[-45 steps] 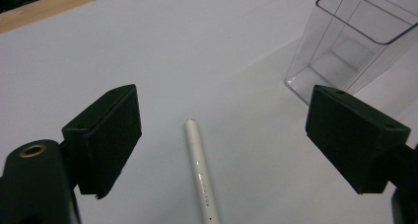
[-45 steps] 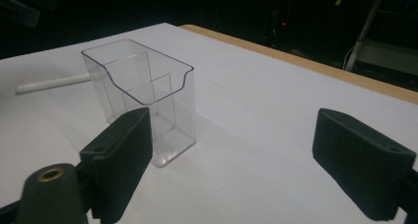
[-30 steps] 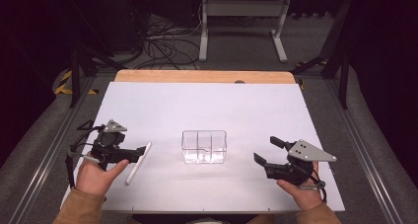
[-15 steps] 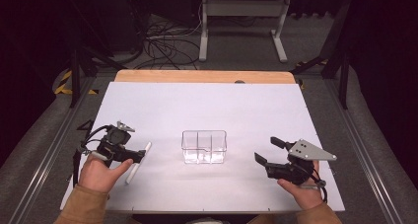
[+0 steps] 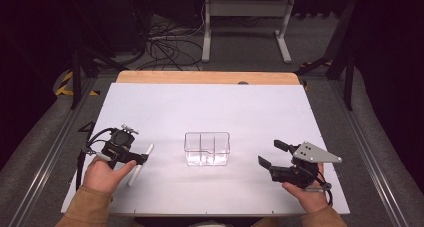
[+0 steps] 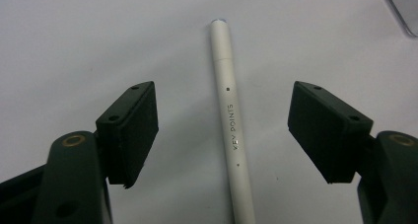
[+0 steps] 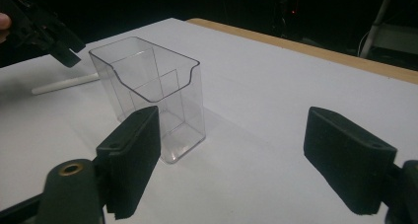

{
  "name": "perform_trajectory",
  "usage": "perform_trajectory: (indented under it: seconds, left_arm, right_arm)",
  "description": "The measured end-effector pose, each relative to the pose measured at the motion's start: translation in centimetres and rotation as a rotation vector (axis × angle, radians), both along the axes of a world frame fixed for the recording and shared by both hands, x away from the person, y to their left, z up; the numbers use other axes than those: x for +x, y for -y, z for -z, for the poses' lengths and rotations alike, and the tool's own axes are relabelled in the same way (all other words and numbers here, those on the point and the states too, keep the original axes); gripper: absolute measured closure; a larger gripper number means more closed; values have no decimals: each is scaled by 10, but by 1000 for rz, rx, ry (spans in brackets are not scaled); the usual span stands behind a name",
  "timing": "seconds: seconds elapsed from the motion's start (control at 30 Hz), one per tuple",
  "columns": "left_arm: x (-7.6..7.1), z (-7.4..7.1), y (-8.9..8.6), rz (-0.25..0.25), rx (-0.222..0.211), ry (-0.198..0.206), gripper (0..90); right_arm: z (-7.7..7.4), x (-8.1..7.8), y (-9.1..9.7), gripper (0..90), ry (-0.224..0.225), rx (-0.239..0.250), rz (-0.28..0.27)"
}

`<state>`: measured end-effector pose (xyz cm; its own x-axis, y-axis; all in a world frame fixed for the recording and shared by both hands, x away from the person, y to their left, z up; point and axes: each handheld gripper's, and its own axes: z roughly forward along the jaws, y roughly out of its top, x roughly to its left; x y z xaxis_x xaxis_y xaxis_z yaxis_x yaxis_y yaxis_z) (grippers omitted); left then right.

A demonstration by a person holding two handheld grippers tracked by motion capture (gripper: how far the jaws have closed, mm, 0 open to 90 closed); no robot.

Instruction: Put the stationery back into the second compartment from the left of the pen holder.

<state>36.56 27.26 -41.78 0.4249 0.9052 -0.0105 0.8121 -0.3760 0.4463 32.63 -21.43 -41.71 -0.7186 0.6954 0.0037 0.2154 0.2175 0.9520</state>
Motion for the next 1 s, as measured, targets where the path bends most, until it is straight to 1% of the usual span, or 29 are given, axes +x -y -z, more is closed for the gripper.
perform_trajectory:
  seconds: [0.07, 0.13, 0.17, 0.2, 0.23, 0.27, 0.3, 0.33, 0.4, 0.43, 0.47, 0.53, 0.57, 0.67, 0.73, 0.8, 0.83, 0.9, 1.0]
  left_arm:
    - [1, 2, 0, 4, -1, -9, 306]
    - [2, 4, 0, -1, 2, -7, 319]
    - [3, 5, -1, 6, 10, -5, 327]
    - [3, 7, 0, 0, -2, -19, 336]
    - [4, 8, 0, -3, -2, -21, 344]
    - [5, 9, -1, -1, 9, -26, 352]
    - [6, 11, -1, -6, 3, -34, 367]
    - [7, 12, -1, -7, 6, -35, 391]
    - [8, 14, -1, -20, -1, -41, 418]
    - [9, 14, -2, -13, 9, -40, 425]
    - [10, 15, -2, -18, 1, -52, 434]
    - [11, 17, -1, -15, 3, -52, 450]
    - [11, 18, 0, -22, -7, -62, 458]
    - [13, 20, 1, -8, -2, -69, 484]
    - [13, 21, 1, -7, -8, -85, 504]
    - [14, 23, 2, -6, -5, -83, 530]
    - [14, 23, 2, -10, -11, -87, 536]
    - [15, 24, 2, -5, -1, -80, 541]
    - [15, 24, 3, -5, -3, -87, 559]
  right_arm:
    - [0, 0, 0, 225, -1, 0, 0]
    - [0, 0, 1, 226, -1, -1, -1]
    - [0, -1, 1, 226, 0, 0, 0]
    - [0, -1, 1, 226, 0, -1, 0]
    - [0, 0, 1, 226, 2, 0, -2]
    - [0, 0, 1, 226, 2, 0, -3]
    - [0, -1, 1, 226, -1, -1, -2]
    - [0, 0, 1, 226, 0, -2, -1]
    - [1, 0, 2, 226, -2, 0, 1]
    - [1, 0, 2, 227, -2, 0, -1]
    - [1, 0, 2, 229, -5, 0, 4]
    - [2, 0, 2, 230, -6, 0, 3]
    - [2, 0, 2, 231, -7, 0, 2]
    - [2, 0, 1, 231, -7, -2, 0]
    - [3, 0, 1, 231, -8, -4, -1]
    - [3, 1, 1, 231, -10, -4, 0]
    - [3, 1, 1, 231, -12, -3, 0]
    - [4, 1, 1, 232, -11, -4, -5]
    - [4, 0, 0, 231, -16, -2, -9]
